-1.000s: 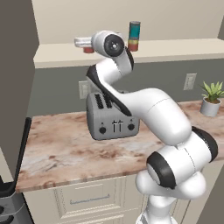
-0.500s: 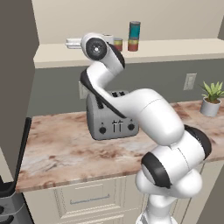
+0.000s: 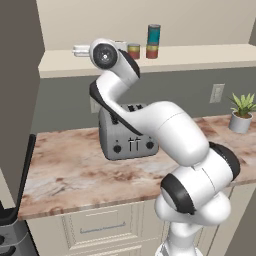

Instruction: Stack two cans on top of the other two cans in the cabinet.

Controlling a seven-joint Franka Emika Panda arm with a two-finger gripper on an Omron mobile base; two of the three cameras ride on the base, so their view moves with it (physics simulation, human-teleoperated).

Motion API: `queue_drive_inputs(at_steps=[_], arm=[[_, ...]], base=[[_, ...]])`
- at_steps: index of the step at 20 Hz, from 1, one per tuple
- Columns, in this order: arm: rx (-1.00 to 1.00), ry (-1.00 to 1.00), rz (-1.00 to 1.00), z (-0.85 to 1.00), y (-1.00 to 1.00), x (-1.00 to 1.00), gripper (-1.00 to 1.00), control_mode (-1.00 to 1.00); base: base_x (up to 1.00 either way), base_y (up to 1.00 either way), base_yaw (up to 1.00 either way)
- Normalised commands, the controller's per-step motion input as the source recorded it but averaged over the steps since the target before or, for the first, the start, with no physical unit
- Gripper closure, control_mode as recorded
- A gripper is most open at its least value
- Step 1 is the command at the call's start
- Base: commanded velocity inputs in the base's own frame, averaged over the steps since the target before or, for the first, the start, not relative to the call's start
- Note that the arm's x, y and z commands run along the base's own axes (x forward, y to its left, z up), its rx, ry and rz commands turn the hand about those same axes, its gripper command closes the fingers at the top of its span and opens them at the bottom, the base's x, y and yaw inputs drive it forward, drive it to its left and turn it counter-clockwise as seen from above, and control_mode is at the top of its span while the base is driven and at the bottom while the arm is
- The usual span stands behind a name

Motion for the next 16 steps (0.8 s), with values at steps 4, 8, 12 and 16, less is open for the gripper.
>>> queue_drive_inputs(at_steps=[4,8,12,16], arm=[[0.0,0.06,0.0,0.0,0.0,0.0,-1.0,-1.0],[0.0,0.04,0.0,0.0,0.0,0.0,-1.0,-1.0],[0.0,0.03,0.0,0.0,0.0,0.01,-1.0,-1.0],[0.0,0.0,0.0,0.0,0.0,0.15,-1.0,-1.0]], base=[[0.0,0.0,0.0],[0.0,0.0,0.0],[0.0,0.0,0.0],[0.0,0.0,0.0]])
